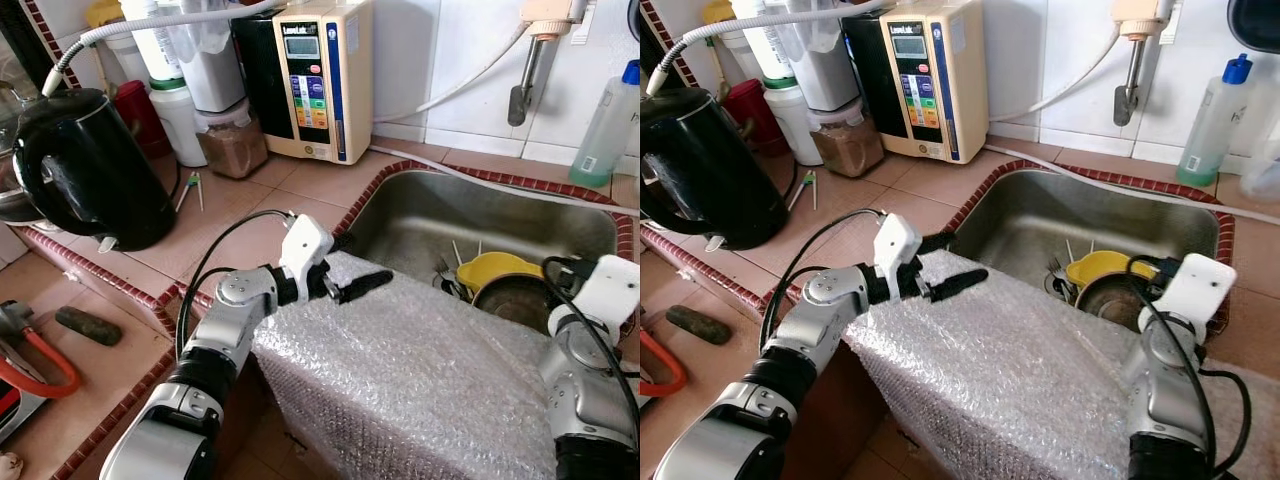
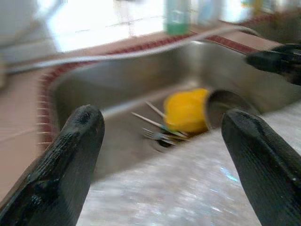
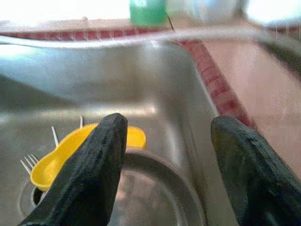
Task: Kitchen organization
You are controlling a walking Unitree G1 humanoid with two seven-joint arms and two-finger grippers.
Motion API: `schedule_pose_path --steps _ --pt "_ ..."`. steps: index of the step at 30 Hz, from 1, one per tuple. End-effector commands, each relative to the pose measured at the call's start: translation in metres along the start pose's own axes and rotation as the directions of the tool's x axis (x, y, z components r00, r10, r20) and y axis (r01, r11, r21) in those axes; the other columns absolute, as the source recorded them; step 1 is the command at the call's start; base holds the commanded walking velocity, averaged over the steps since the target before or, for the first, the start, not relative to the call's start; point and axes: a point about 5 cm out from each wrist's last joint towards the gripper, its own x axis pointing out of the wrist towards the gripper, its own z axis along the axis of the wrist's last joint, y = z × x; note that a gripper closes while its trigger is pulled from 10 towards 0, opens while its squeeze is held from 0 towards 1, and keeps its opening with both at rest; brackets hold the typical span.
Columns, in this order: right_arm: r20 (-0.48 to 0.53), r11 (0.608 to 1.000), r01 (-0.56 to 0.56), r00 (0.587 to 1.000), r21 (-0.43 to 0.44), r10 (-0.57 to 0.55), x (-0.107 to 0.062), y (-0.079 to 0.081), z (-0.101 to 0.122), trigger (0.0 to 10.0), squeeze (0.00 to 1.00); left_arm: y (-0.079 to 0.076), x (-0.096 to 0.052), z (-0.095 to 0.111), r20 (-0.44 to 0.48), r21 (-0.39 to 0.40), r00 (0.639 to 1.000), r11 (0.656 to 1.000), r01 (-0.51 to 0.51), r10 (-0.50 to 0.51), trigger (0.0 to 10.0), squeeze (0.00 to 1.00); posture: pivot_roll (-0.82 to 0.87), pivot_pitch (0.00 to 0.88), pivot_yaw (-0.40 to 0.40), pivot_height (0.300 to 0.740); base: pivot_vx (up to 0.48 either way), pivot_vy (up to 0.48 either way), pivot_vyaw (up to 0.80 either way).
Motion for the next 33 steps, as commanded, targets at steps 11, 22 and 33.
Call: schedule_pose_path --steps 11,22,33 --pt "0.264 0.948 -0.147 0.938 -0.282 0.224 -0.029 0.013 0.031 10.0 1.0 0.032 -0.012 0.01 0.089 -0.064 0.93 0.933 -0.353 0.358 10.0 1.0 -0.04 0.0 0.096 0.74 0.0 0.0 0.0" --pt "0.254 0.924 -0.169 0.93 -0.344 0.264 -0.06 -0.005 0.017 10.0 1.0 0.047 -0.037 0.005 0.122 -0.039 0.82 0.828 -0.559 0.559 10.0 1.0 -0.05 0.0 0.082 0.74 0.0 0.0 0.0" --pt "0.25 0.926 -0.21 0.922 -0.314 0.295 -0.083 0.001 0.014 10.0 1.0 0.048 -0.069 -0.02 0.051 -0.014 0.719 0.72 -0.694 0.693 10.0 1.0 -0.05 0.0 0.077 0.74 0.0 0.0 0.0"
